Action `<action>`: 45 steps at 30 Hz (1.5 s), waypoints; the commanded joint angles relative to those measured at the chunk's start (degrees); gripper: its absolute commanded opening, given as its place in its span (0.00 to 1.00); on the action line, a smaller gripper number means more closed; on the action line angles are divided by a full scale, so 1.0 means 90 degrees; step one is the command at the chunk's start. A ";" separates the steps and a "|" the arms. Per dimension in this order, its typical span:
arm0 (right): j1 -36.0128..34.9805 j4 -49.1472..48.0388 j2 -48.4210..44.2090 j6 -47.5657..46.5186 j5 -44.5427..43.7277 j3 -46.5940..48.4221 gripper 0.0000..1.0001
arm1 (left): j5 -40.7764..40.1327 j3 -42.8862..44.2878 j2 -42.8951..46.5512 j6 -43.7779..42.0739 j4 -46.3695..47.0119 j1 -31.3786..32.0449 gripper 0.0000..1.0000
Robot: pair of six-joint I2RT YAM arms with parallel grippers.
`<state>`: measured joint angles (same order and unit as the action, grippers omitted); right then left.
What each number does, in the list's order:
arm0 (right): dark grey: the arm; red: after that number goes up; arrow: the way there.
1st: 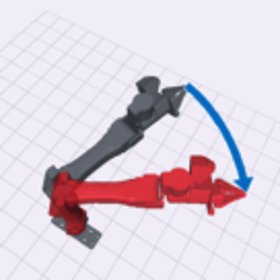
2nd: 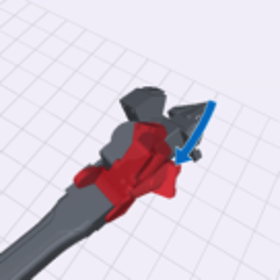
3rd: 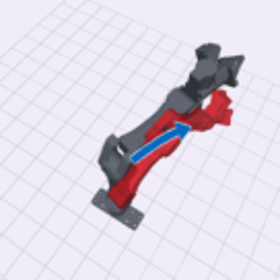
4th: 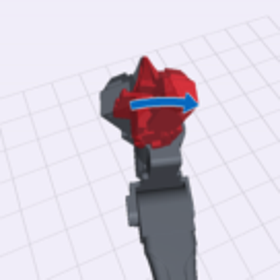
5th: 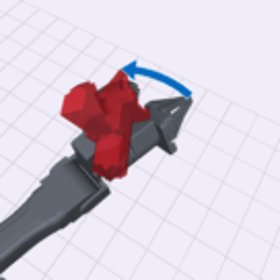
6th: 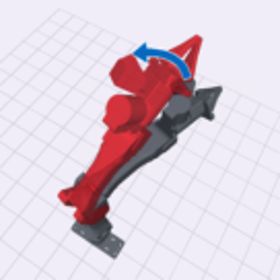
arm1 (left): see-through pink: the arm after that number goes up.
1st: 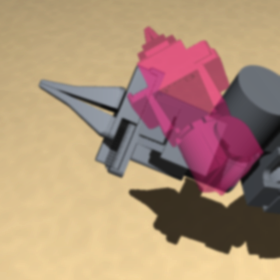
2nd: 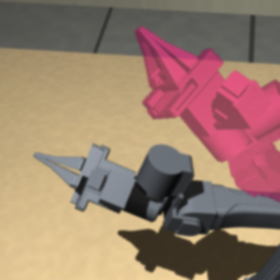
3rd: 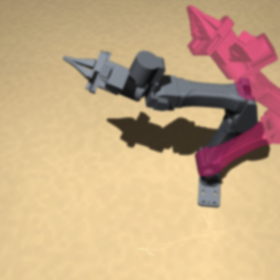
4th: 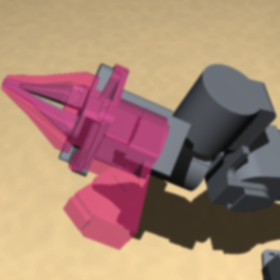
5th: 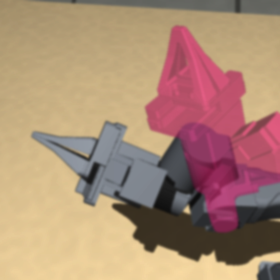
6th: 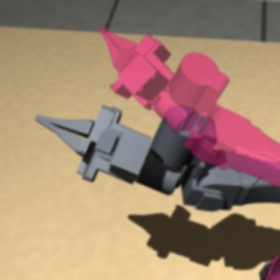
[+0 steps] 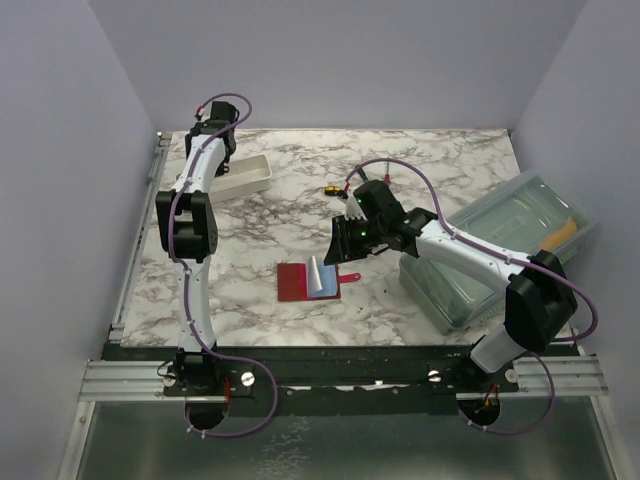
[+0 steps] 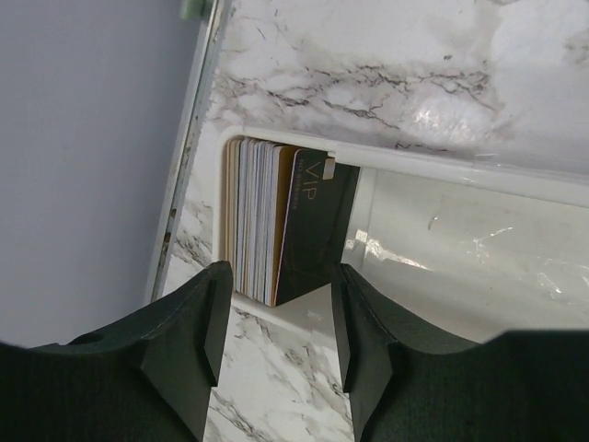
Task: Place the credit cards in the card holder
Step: Pick up the credit card from the storage box.
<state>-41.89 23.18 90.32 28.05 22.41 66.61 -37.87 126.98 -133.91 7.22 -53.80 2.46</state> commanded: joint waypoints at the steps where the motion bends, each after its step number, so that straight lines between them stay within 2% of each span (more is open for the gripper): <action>1: 0.0017 -0.0055 -0.0201 0.0009 0.0106 -0.0033 0.32 | -0.0241 0.0152 -0.0389 -0.0033 -0.0304 -0.0151 0.53; 16: 0.0025 -0.0056 -0.0153 -0.0009 0.0133 -0.0028 0.32 | -0.0489 0.0298 -0.0883 -0.0119 -0.0311 -0.0205 0.56; 22: 0.0024 -0.0064 -0.0152 -0.0002 0.0140 -0.0020 0.32 | -0.0547 0.0287 -0.0991 -0.0160 -0.0321 -0.0212 0.55; 27: 0.0021 -0.0056 -0.0176 -0.0002 0.0134 -0.0027 0.32 | -0.0553 0.0353 -0.0974 -0.0163 -0.0321 -0.0205 0.44; 37: 0.0030 -0.0085 -0.0193 0.0019 0.0154 -0.0028 0.32 | -0.0471 0.0462 -0.0765 -0.0180 -0.0321 -0.0195 0.15; 45: 0.0025 -0.0085 -0.0222 0.0011 0.0130 -0.0047 0.32 | -0.0420 0.0438 -0.0519 -0.0162 -0.0316 -0.0111 0.02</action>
<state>-41.89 23.18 90.30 28.05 22.41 66.61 -42.22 129.84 -141.34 5.91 -56.69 1.26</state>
